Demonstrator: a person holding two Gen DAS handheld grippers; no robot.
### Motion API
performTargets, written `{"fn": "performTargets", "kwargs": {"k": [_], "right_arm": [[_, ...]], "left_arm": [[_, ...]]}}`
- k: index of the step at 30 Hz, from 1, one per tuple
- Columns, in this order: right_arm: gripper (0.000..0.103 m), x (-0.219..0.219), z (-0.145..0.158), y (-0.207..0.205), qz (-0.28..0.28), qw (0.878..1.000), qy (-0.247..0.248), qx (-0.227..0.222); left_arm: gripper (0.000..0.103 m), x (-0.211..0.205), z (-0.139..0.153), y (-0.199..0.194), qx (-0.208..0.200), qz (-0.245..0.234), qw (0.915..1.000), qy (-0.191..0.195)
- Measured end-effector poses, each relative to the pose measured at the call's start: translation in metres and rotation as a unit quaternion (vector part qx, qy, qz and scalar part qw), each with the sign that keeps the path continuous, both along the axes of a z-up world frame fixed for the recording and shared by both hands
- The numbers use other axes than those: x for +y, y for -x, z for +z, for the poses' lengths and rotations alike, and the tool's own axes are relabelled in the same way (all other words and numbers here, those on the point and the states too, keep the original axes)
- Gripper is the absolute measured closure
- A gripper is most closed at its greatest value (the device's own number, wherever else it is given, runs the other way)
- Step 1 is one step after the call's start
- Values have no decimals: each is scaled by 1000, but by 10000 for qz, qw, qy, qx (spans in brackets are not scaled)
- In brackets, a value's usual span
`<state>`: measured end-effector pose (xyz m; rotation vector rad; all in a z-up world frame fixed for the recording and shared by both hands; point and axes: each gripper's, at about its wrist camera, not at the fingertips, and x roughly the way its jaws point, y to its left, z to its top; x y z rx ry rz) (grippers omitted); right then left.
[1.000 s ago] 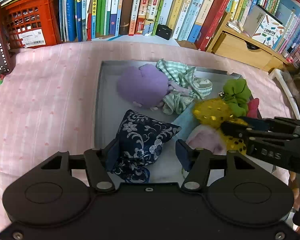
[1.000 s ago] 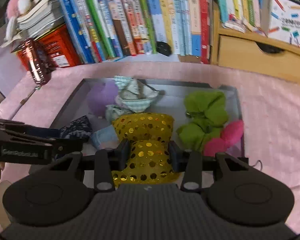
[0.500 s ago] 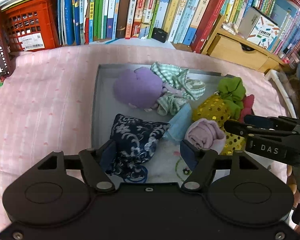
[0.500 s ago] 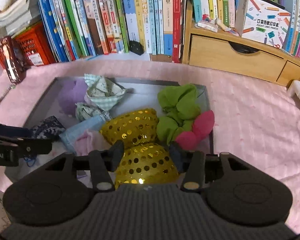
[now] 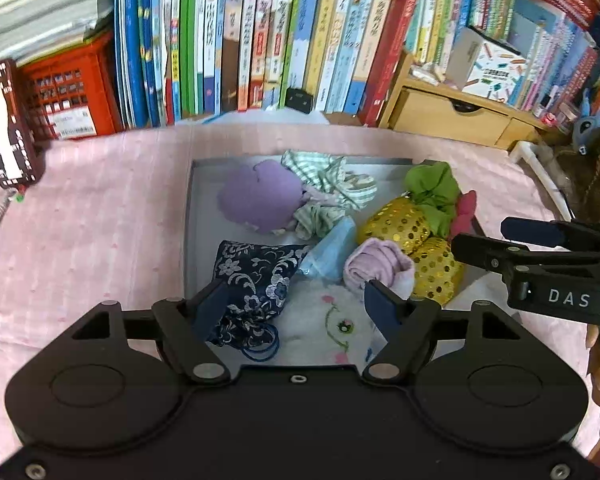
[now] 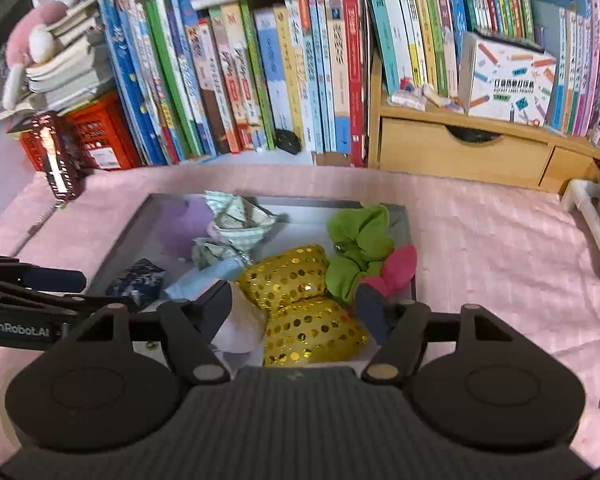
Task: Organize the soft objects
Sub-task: 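Lower the floral pouch into the box with the left gripper while the right gripper lowers the gold bow, then open both grippers releasing the pouch and bow, then withdraw both tools from the box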
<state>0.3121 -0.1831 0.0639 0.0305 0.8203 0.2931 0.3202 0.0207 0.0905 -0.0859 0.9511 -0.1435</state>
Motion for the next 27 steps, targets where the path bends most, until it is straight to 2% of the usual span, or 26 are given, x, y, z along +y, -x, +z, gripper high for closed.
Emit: {"fn": "performTargets", "kwargs": {"k": [10, 27], "right_arm": [[17, -2, 19, 38, 46, 9988, 31, -486], [10, -10, 31, 102, -45, 9927, 2, -1208]], "left_arm": [[24, -9, 17, 35, -369, -183, 9991, -134], [21, -4, 20, 92, -824, -311, 9961, -95]]}}
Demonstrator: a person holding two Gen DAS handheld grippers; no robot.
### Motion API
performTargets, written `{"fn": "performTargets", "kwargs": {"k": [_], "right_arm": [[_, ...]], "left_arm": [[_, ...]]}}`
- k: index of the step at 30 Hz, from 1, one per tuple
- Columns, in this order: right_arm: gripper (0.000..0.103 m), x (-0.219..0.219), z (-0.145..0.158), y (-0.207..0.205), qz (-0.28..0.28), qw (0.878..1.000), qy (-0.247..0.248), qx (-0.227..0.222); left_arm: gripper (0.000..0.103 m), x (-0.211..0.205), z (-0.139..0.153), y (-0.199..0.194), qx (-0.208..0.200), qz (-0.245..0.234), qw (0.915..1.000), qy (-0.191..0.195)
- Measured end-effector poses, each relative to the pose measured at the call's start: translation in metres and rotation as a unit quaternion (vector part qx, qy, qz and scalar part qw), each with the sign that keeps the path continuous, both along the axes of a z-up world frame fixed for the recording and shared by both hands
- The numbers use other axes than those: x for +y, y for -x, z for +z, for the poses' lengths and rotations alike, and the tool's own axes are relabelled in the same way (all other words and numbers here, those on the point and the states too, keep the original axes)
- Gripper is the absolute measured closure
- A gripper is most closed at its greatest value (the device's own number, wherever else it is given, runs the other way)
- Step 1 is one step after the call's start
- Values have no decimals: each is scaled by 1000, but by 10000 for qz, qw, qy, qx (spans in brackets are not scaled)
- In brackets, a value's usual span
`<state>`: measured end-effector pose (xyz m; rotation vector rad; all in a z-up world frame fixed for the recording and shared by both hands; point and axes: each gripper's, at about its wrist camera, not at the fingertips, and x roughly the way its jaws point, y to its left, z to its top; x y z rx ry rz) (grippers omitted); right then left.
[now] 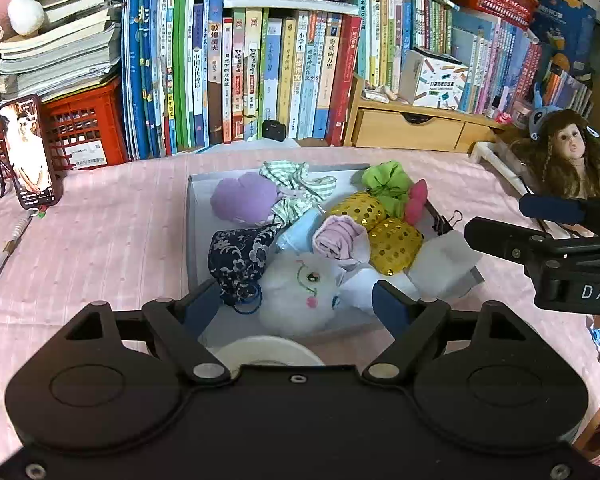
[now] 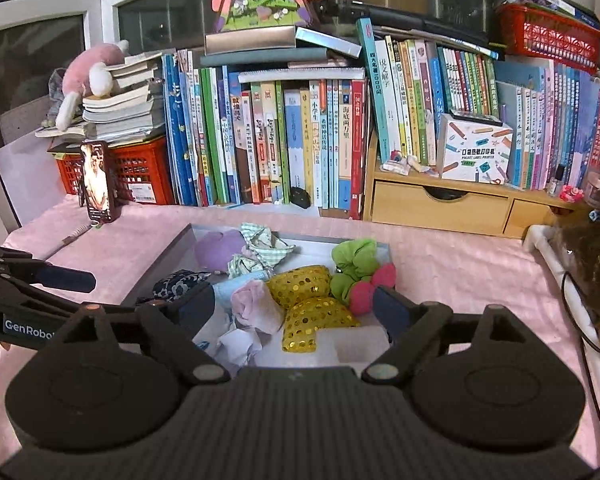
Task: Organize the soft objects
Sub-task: 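Open both grippers releasing the pouch and bow, then withdraw both tools from the box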
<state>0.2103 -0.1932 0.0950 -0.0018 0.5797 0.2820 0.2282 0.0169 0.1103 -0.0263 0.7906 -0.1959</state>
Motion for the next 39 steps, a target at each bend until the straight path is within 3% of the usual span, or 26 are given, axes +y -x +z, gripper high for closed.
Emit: {"fn": "performTargets", "kwargs": {"k": [12, 22, 34, 39], "right_arm": [[8, -5, -6, 22, -98, 9997, -201, 17], [5, -5, -8, 46, -70, 9998, -62, -186], [1, -3, -14, 93, -117, 9979, 43, -637], [0, -6, -21, 110, -237, 9969, -68, -748]], "left_arm": [[19, -1, -3, 25, -240, -86, 9997, 3], [19, -1, -6, 52, -385, -186, 9991, 71], [18, -3, -6, 106, -1049, -240, 9941, -117], [18, -3, -12, 128, -1142, -252, 9931, -70]]}}
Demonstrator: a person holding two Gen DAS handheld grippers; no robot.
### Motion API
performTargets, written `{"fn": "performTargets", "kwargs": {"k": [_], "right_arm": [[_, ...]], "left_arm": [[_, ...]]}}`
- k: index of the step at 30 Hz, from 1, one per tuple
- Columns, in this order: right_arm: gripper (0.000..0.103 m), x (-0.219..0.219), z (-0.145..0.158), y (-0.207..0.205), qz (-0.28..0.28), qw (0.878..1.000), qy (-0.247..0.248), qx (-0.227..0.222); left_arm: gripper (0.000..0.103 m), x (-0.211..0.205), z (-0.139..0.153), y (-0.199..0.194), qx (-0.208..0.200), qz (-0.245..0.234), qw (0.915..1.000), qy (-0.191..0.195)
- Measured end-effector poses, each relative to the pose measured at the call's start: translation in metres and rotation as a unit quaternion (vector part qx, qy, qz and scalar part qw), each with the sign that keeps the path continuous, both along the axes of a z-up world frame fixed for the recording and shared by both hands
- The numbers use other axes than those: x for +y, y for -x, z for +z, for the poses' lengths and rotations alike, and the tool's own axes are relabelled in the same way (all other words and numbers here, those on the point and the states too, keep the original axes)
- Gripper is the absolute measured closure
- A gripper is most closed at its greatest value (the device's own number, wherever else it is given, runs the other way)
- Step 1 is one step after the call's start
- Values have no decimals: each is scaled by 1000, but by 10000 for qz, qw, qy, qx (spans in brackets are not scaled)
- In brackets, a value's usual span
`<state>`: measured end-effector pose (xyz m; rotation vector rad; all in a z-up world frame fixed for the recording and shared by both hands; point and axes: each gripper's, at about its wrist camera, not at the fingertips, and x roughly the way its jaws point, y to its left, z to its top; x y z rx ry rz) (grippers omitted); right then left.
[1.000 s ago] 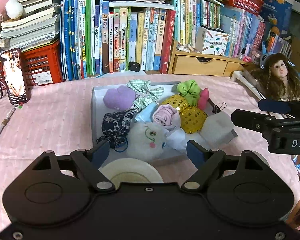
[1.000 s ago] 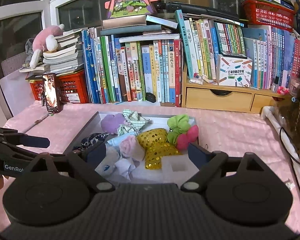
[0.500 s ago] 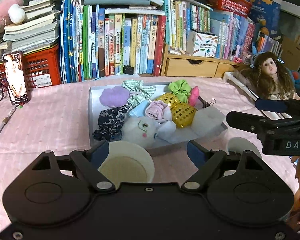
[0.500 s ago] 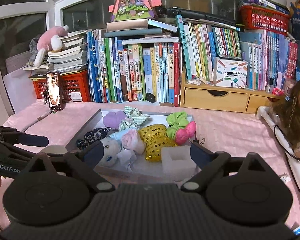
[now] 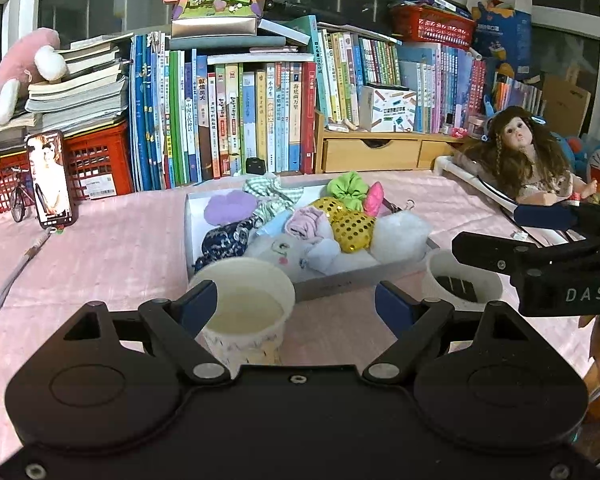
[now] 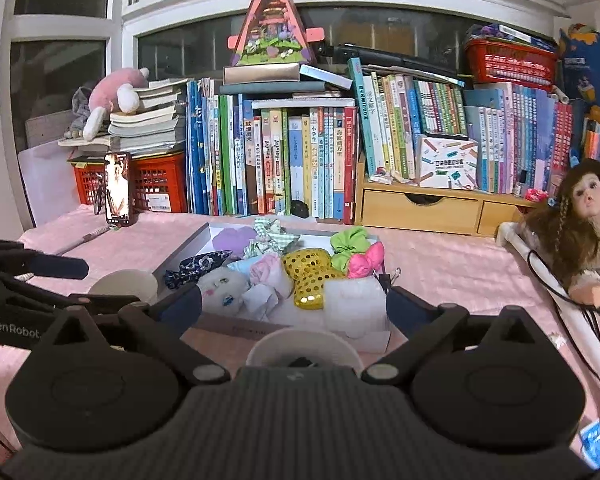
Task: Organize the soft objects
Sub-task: 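Open both grippers releasing the pouch and bow, then withdraw both tools from the box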
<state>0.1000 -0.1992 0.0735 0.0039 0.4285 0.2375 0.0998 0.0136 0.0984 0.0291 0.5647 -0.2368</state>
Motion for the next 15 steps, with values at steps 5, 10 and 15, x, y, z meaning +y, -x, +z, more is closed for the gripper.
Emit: {"fn": "performTargets", "kwargs": {"k": [5, 10, 15], "right_arm": [[0, -2, -11, 13, -133, 9999, -102, -10], [0, -3, -24, 28, -248, 9996, -136, -31], [0, -1, -38, 43, -330, 9994, -100, -11]], "left_arm": [[18, -1, -8, 19, -121, -9, 9999, -16], [18, -1, -21, 37, -136, 58, 9998, 113], [18, -2, -36, 53, -168, 155, 9997, 128]]}}
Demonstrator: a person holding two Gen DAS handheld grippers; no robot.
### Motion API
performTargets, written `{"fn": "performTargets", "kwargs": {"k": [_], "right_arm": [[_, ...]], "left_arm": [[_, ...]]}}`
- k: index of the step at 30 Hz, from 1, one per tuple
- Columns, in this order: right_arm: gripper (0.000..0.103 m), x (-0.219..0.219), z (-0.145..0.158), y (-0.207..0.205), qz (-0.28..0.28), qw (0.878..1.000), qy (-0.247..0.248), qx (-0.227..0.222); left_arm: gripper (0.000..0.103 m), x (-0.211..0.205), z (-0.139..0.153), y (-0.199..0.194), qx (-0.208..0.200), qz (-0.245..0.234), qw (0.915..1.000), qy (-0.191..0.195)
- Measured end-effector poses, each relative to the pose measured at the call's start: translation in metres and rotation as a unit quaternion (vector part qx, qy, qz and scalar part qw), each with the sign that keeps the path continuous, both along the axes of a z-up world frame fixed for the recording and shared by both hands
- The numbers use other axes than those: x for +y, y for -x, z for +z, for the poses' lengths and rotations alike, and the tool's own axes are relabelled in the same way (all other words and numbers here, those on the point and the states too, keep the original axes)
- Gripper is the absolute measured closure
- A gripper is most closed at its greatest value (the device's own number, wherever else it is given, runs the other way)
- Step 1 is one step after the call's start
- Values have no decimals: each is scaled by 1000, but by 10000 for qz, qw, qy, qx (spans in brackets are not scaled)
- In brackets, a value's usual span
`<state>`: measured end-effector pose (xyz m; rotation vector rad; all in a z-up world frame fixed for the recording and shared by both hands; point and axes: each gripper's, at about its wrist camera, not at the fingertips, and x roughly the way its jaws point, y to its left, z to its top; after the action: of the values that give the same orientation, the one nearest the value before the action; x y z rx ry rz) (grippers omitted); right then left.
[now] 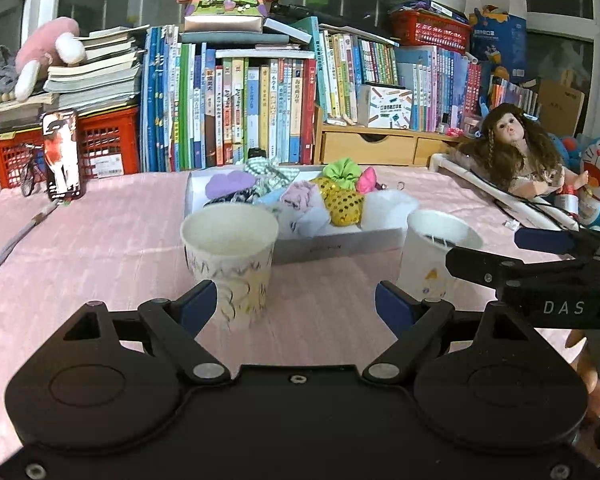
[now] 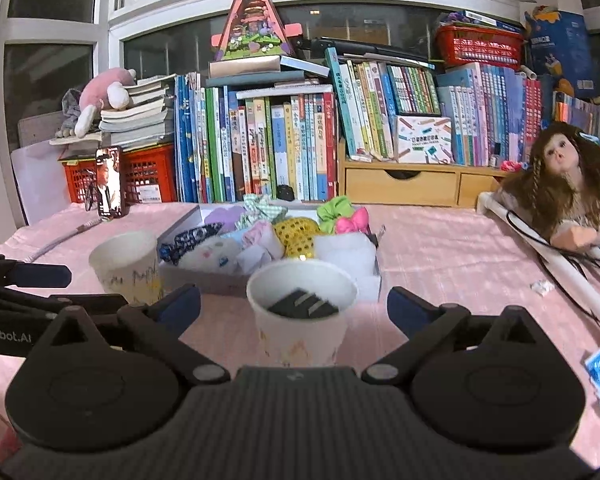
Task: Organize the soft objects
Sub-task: 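Open both grippers releasing the pouch and bow, then withdraw both tools from the box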
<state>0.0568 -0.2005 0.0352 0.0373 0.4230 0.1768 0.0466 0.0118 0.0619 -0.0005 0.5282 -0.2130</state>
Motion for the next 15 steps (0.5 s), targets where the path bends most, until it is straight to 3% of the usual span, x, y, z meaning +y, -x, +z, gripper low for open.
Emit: {"fn": "performTargets", "kwargs": {"k": [15], "right_arm": [[0, 10, -50, 16, -163, 9989, 284, 331]], "left_arm": [[18, 0, -58, -2, 432, 449, 9980, -110]]}}
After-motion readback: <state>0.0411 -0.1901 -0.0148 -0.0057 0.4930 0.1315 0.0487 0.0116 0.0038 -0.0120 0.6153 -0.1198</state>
